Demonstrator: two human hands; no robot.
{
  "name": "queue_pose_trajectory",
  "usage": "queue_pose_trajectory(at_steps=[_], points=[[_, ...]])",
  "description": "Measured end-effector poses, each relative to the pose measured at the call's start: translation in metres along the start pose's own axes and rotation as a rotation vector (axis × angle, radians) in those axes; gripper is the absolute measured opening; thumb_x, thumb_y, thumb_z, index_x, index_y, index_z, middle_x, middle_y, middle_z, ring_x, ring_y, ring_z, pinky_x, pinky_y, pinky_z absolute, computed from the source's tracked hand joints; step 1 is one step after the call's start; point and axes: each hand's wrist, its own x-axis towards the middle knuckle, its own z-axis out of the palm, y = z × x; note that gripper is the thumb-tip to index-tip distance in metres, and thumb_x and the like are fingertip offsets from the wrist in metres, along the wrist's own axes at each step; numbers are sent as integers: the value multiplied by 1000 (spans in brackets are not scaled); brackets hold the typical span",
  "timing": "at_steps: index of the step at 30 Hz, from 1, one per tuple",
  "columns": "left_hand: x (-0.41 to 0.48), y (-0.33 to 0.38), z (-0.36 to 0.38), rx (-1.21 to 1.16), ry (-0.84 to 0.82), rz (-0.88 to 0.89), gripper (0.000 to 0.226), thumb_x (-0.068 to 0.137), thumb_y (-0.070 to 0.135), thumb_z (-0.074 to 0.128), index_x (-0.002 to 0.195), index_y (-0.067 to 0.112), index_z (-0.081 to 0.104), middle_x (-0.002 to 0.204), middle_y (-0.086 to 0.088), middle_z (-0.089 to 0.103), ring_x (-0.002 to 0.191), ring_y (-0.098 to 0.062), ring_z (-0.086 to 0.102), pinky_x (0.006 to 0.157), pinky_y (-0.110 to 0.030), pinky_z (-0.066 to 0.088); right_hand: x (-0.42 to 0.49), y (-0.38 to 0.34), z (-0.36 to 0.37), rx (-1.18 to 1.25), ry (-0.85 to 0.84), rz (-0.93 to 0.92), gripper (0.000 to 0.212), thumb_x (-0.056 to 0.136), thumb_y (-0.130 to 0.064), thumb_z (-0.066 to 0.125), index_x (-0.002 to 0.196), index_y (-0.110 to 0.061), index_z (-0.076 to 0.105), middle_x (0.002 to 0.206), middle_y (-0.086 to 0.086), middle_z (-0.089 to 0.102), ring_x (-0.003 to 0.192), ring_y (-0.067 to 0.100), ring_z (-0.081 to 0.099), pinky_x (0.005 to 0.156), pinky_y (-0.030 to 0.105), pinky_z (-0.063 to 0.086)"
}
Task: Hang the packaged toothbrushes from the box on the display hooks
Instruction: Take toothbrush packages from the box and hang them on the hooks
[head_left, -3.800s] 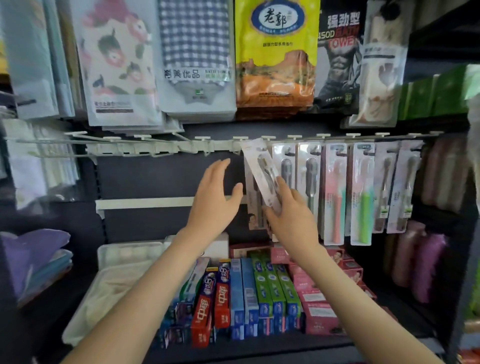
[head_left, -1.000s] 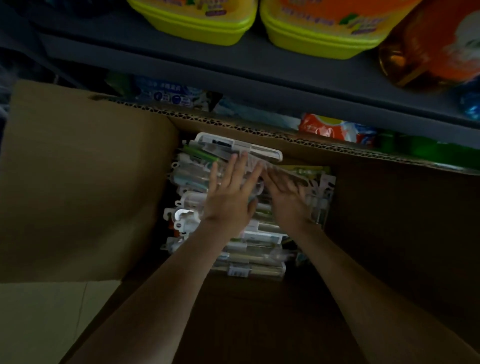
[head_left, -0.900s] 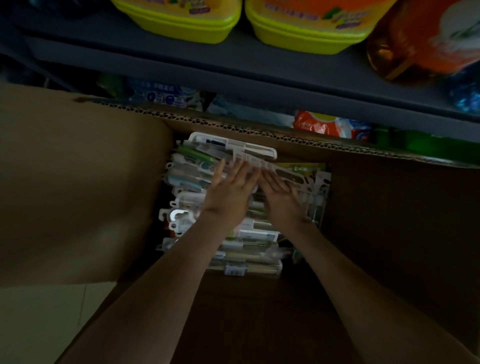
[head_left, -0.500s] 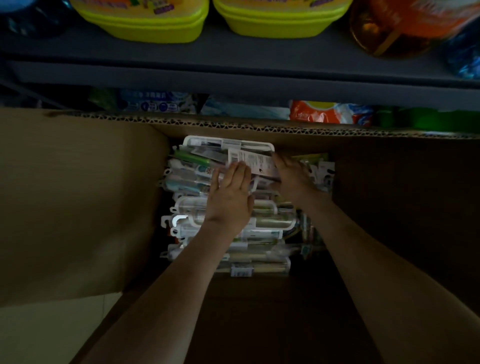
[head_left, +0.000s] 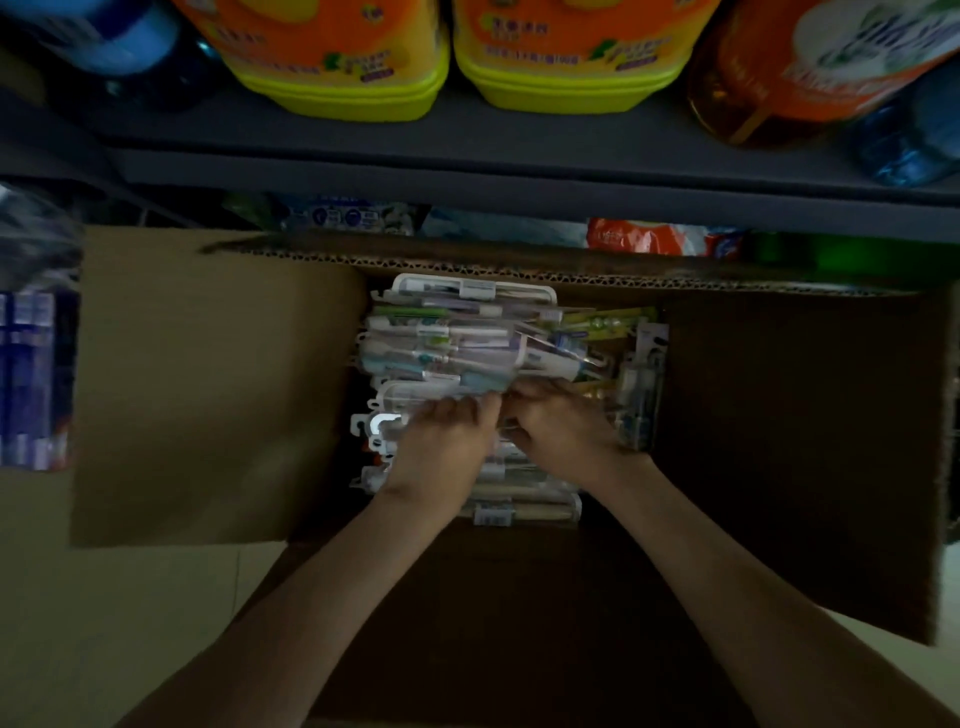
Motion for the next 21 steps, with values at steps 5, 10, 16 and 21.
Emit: queue_pose_trajectory(at_steps=[5, 10, 16, 21], points=[[-9, -29, 3, -519, -529, -426, 36, 102, 29, 44, 136, 18, 40, 107, -6, 60, 78, -15, 57, 56, -25, 39, -2, 6, 5, -84, 39, 122, 55, 85, -20, 68, 136, -15, 49, 132, 7, 54, 124, 28, 49, 109, 44, 11], [-17, -34, 21, -315, -447, -489, 48, 99, 34, 46, 140, 14, 33, 135, -10, 43, 121, -26, 45, 98, -38, 42, -5, 19, 19, -17, -57, 246, 59, 97, -28, 52, 150, -21, 27, 152, 1, 33, 138, 22, 31, 110, 38, 17], [-5, -12, 28, -60, -350, -321, 63, 98, 41, 49, 145, 10, 20, 140, -12, 32, 129, -29, 35, 106, -39, 32, -12, 17, 33, 69, -36, 257, 57, 98, -24, 50, 150, -18, 28, 152, 4, 33, 140, 23, 29, 112, 37, 21], [8, -24, 33, -75, -352, -310, 60, 97, 29, 54, 144, 7, 25, 144, -14, 31, 129, -29, 36, 105, -38, 34, 1, 32, 35, 293, 253, 369, 54, 100, -32, 42, 148, -10, 32, 149, 11, 37, 137, 25, 32, 111, 36, 28]])
